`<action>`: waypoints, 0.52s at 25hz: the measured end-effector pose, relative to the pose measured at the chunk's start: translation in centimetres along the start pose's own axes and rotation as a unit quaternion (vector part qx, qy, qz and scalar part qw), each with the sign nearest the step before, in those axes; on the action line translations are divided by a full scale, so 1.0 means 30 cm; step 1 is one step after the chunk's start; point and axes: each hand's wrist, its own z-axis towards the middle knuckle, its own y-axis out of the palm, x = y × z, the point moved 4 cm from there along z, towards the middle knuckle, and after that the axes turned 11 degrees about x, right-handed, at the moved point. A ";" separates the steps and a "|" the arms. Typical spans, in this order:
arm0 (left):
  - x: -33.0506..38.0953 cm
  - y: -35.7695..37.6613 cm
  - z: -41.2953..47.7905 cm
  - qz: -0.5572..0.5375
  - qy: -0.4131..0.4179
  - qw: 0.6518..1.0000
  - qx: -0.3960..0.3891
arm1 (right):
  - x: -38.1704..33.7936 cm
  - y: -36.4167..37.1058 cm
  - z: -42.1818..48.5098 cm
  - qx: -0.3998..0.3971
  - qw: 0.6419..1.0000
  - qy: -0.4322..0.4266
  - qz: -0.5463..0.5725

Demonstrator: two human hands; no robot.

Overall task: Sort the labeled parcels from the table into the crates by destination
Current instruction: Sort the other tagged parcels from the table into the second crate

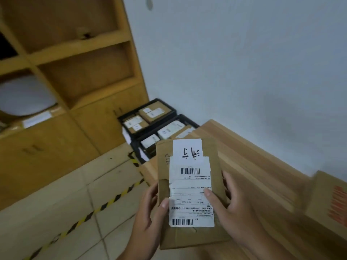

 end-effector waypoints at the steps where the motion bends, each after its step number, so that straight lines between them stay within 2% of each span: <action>1: -0.011 -0.064 0.005 -0.015 -0.014 1.000 0.021 | -0.020 0.067 0.011 -0.021 1.000 -0.009 -0.013; 8: -0.120 -0.522 0.052 -0.070 -0.030 0.987 0.139 | -0.168 0.575 0.039 -0.145 0.988 -0.033 -0.051; 13: -0.175 -0.799 0.116 -0.082 -0.026 0.979 0.184 | -0.258 0.884 0.038 -0.184 0.980 -0.049 -0.054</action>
